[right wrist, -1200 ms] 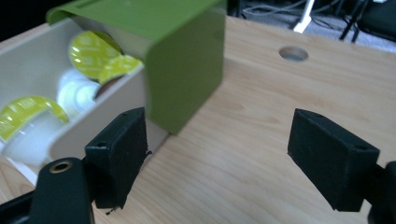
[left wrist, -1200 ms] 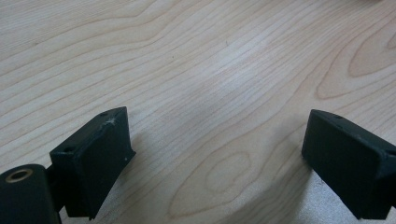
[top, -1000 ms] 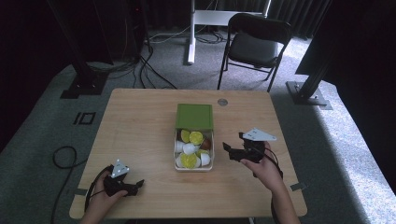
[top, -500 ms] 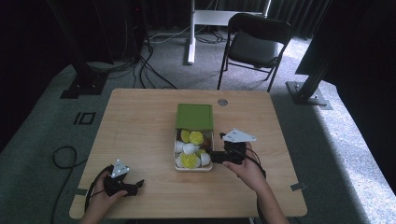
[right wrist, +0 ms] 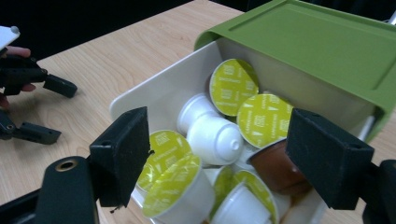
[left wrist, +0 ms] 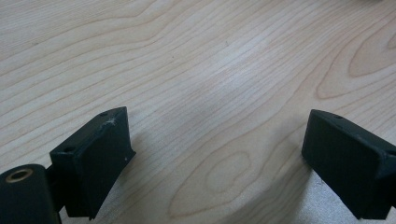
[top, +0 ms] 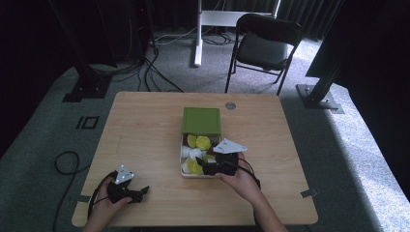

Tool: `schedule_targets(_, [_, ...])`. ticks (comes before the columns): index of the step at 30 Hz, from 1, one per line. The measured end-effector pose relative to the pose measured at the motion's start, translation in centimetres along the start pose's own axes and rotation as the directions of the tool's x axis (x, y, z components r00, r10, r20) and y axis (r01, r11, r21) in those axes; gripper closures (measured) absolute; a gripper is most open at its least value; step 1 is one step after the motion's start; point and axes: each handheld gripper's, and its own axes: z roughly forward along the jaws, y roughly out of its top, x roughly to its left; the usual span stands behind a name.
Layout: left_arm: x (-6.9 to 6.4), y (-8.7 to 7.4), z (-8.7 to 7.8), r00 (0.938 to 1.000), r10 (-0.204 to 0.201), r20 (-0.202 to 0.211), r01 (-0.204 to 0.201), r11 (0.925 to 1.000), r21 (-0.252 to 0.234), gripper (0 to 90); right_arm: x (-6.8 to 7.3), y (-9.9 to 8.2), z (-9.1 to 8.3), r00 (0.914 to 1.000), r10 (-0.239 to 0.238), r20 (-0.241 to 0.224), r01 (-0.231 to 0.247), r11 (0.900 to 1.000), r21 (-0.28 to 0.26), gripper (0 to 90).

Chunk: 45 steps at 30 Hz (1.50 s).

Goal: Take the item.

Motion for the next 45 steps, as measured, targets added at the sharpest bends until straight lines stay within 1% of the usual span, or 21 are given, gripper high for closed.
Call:
schedule_targets(2, [0.0,0.0,0.0,1.0000,0.001,-0.001,-0.001,1.0000,0.000,9.3,0.4,-0.2,0.2,0.9999,-0.010,0.009,0.010,0.9999,0.004,21.6])
schedule_targets(9, [0.0,0.0,0.0,1.0000,0.001,-0.001,-0.001,1.0000,0.000,9.2,1.6,-1.1,1.1,0.9987,-0.048,0.019,0.048,0.9986,0.023,23.1])
schedule_targets(11, [0.0,0.0,0.0,1.0000,0.001,0.000,-0.001,1.0000,0.000,9.3,1.9,-1.3,1.3,0.9985,-0.052,0.014,0.052,0.9982,0.030,23.3])
schedule_targets(13, [0.0,0.0,0.0,1.0000,0.001,-0.001,-0.001,1.0000,0.000,9.3,2.2,-1.6,1.6,0.9976,-0.067,0.018,0.067,0.9970,0.041,23.3])
schedule_targets(19, [0.0,0.0,0.0,1.0000,-0.002,0.000,0.002,1.0000,-0.001,9.2,2.9,-2.4,2.0,0.9973,-0.073,0.005,0.072,0.9955,0.062,23.9])
schedule_targets(26, [0.0,0.0,0.0,1.0000,0.001,0.000,-0.001,1.0000,0.001,9.2,3.6,-3.1,2.3,0.9957,-0.093,0.005,0.092,0.9932,0.072,25.7])
schedule_targets(28, [0.0,0.0,0.0,1.0000,0.001,0.000,-0.001,1.0000,0.001,9.2,3.6,-3.2,2.3,0.9949,-0.101,0.012,0.099,0.9924,0.073,26.9])
schedule_targets(29, [0.0,0.0,0.0,1.0000,0.001,0.000,-0.001,1.0000,0.001,9.3,3.7,-3.3,2.4,0.9924,-0.119,0.030,0.116,0.9898,0.082,29.0])
schedule_targets(30, [0.0,0.0,0.0,1.0000,0.001,0.000,-0.001,1.0000,0.001,9.3,3.7,-3.3,2.4,0.9924,-0.119,0.030,0.116,0.9898,0.082,29.0])
schedule_targets(32, [0.0,0.0,0.0,1.0000,0.001,0.000,-0.001,1.0000,0.001,9.2,3.8,-3.5,2.6,0.9872,-0.153,0.046,0.148,0.9837,0.102,30.8])
schedule_targets(35, [0.0,0.0,0.0,1.0000,0.001,0.000,-0.001,1.0000,0.001,9.3,3.9,-3.8,2.9,0.9870,-0.154,0.046,0.148,0.9823,0.114,30.9])
schedule_targets(37, [0.0,0.0,0.0,1.0000,0.001,0.000,-0.001,1.0000,0.001,9.3,3.8,-4.0,3.2,0.9905,-0.132,0.041,0.126,0.9855,0.113,30.5])
schedule_targets(39, [0.0,0.0,0.0,1.0000,0.001,0.000,-0.001,1.0000,0.001,9.2,3.8,-4.0,3.3,0.9912,-0.126,0.039,0.121,0.9864,0.111,30.5])
schedule_targets(41, [0.0,0.0,0.0,1.0000,0.001,0.000,-0.001,1.0000,0.001,9.3,3.8,-3.8,3.5,0.9938,-0.105,0.037,0.100,0.9887,0.112,30.6])
schedule_targets(43, [0.0,0.0,0.0,1.0000,0.001,0.000,-0.001,1.0000,0.001,9.2,3.6,-3.8,3.6,0.9971,-0.068,0.033,0.064,0.9917,0.112,31.5])
schedule_targets(44, [0.0,0.0,0.0,1.0000,0.001,0.000,-0.001,1.0000,0.001,9.2,3.6,-3.8,3.6,0.9971,-0.068,0.033,0.064,0.9917,0.112,31.5])
schedule_targets(45, [0.0,0.0,0.0,1.0000,0.001,0.000,-0.001,1.0000,0.001,9.2,3.3,-3.7,3.8,0.9990,-0.037,0.023,0.034,0.9932,0.111,32.0])
